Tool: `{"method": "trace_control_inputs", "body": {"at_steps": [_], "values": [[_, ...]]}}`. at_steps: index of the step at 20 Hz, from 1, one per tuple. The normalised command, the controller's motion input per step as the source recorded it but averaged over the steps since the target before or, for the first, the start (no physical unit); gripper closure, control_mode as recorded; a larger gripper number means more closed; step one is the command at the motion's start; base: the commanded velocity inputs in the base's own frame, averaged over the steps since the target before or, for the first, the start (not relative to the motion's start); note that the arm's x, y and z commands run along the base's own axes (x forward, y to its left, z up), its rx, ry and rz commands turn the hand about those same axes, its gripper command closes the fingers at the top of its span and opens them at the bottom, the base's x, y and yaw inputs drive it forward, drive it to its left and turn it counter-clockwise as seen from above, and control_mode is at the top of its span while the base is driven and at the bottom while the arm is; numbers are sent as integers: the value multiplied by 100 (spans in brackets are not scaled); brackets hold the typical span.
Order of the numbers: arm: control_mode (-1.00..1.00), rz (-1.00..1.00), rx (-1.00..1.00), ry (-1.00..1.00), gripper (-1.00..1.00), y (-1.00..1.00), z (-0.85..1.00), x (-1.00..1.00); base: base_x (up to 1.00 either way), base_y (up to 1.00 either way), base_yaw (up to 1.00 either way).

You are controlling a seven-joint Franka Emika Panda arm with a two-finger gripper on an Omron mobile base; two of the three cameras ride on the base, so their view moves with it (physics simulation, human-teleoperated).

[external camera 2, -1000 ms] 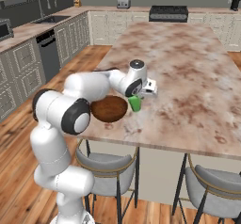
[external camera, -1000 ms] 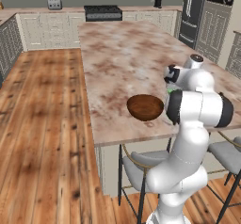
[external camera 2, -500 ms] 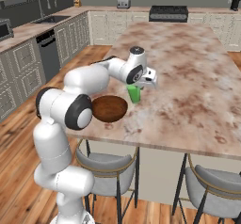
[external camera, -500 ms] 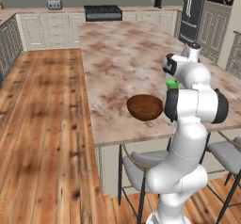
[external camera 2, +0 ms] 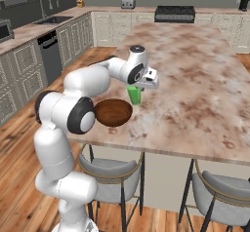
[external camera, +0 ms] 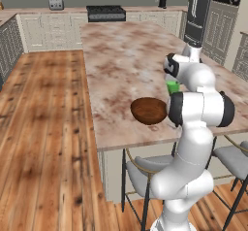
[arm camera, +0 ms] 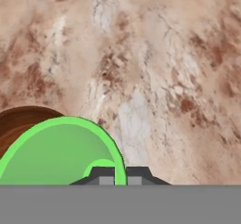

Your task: Place the cup inside the bowl on the dining table and move the bowl to any counter.

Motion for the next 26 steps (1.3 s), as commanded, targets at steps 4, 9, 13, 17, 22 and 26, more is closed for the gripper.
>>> {"method": "trace_control_inputs", "body": {"at_steps": [4, 9, 13, 17, 22, 26], "values": [[-100, 0, 0, 0, 100, 41, 0, 0, 0, 0, 0], [-100, 0, 0, 0, 100, 42, 0, 0, 0, 0, 0], [-100, 0, 0, 0, 100, 36, 0, 2, 0, 0, 0], [-100, 0, 0, 0, 100, 41, -1, 7, 0, 0, 0], [-100, 0, 0, 0, 100, 23, -16, 0, 0, 0, 0], [-100, 0, 0, 0, 100, 1, -26, 0, 0, 0, 0]]}}
